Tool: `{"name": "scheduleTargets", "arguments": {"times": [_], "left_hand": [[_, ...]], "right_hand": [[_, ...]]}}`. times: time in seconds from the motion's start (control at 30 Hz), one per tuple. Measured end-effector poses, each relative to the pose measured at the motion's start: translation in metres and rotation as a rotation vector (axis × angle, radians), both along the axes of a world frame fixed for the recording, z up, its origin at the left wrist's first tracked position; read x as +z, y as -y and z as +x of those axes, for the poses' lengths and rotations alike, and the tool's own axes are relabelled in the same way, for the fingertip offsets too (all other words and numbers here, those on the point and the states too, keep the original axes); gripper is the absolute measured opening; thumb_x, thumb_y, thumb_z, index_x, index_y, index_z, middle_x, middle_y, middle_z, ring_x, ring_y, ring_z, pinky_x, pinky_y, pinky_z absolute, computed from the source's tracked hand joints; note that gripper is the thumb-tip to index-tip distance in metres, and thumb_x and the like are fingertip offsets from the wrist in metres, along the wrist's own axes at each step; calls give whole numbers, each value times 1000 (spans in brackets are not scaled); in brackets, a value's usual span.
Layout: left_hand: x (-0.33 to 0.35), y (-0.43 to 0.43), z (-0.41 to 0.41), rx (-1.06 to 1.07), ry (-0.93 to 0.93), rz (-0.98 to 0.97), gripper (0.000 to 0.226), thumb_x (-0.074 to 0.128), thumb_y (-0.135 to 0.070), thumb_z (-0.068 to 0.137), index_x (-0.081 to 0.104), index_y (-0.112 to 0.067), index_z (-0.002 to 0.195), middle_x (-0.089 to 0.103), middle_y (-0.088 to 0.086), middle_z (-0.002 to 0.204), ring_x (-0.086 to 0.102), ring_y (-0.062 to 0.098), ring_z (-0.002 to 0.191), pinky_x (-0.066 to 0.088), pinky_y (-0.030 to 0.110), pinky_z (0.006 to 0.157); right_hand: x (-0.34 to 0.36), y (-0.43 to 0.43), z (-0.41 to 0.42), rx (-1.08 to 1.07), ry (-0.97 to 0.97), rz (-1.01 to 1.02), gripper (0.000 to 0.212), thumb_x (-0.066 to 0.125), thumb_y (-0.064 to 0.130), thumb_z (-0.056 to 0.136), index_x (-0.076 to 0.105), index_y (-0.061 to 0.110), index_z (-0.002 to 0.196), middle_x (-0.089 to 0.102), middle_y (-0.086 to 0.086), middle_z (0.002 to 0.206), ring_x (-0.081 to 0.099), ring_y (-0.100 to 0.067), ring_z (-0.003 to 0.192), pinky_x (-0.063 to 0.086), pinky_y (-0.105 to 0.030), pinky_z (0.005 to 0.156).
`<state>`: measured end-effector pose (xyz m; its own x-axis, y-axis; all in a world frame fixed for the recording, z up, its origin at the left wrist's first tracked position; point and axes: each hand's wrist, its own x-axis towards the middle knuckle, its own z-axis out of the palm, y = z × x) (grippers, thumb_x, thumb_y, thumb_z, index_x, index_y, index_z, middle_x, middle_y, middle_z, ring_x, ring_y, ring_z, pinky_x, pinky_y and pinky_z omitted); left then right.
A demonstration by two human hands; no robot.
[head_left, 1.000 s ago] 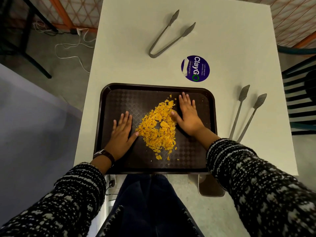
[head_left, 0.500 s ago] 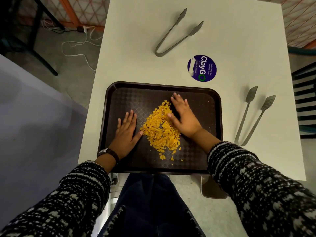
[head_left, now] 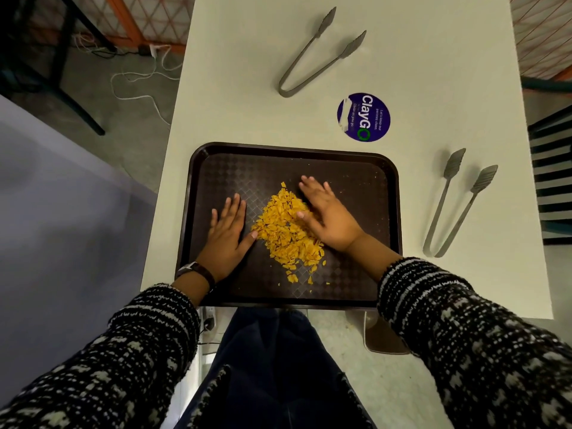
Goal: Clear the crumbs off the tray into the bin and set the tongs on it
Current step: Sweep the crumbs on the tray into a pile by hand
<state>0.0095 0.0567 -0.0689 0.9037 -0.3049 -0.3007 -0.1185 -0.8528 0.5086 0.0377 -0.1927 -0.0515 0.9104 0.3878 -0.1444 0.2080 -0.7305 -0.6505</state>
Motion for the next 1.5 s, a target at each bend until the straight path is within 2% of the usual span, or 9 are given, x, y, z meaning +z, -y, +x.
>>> {"name": "scheduleTargets", "arguments": {"times": [0.23,0.4,0.47,0.57,0.73,1.03,1.23,1.37,1.5], "left_hand": [[1,0,0,-5,-1,18,89,11,-64,77,2,-10,148,-7,6,158,-17,7,139,-18,34,112],[0,-1,0,-5,0,19,89,11,-63,77,3,-10,148,-5,5,158,-17,7,138,-17,33,112],[0,-1,-1,-2,2,6,88,12,-63,78,3,-11,148,-5,5,158,-17,6,139,-18,32,112],[3,-1,-2,21,0,-41,86,12,-62,79,3,-12,148,-4,3,158,-15,5,139,-18,31,112],[8,4,-2,106,-3,-152,77,22,-54,86,4,-12,148,1,3,158,-9,5,140,-16,32,115],[6,48,23,95,45,-113,64,33,-36,97,5,-8,148,3,10,158,-4,20,146,-15,37,115],[14,89,9,-29,-11,-240,65,27,-41,95,5,-9,148,6,7,158,-7,8,141,-14,32,116],[34,90,-6,142,-150,-420,58,32,-31,99,5,-16,148,4,0,157,-13,3,133,-5,38,117],[40,66,-15,285,-171,-455,57,31,-34,98,7,-24,148,3,0,158,-12,21,144,-1,43,116]], "right_hand": [[-2,-21,32,23,-74,-112,72,35,51,94,12,10,149,6,-7,159,-1,-18,147,-6,-40,119],[8,-35,13,122,-160,42,59,42,41,95,35,8,143,24,-10,155,14,-18,145,1,-39,120],[15,-31,1,37,-142,129,52,43,37,95,42,9,139,33,-9,151,20,-16,144,3,-35,120],[18,-18,-27,-303,-44,199,49,35,35,96,43,11,138,36,-7,150,21,-13,143,3,-35,120],[11,-6,-103,-723,-117,141,60,25,46,94,28,14,145,15,-4,158,0,-9,145,-8,-29,117],[5,-10,-162,-636,-167,-130,83,3,68,85,5,14,149,-7,2,155,-13,-12,144,-10,-30,117],[3,-15,-160,-656,-154,-200,86,-1,66,85,7,9,149,-1,-6,158,-11,-14,144,-10,-36,117],[3,-22,-151,-763,-192,-221,83,7,63,85,3,9,149,-6,-7,159,-17,-14,143,-23,-39,112],[0,-42,-132,-851,-188,-203,85,6,62,84,1,7,148,-9,-11,158,-20,-17,143,-32,-36,105]]}}
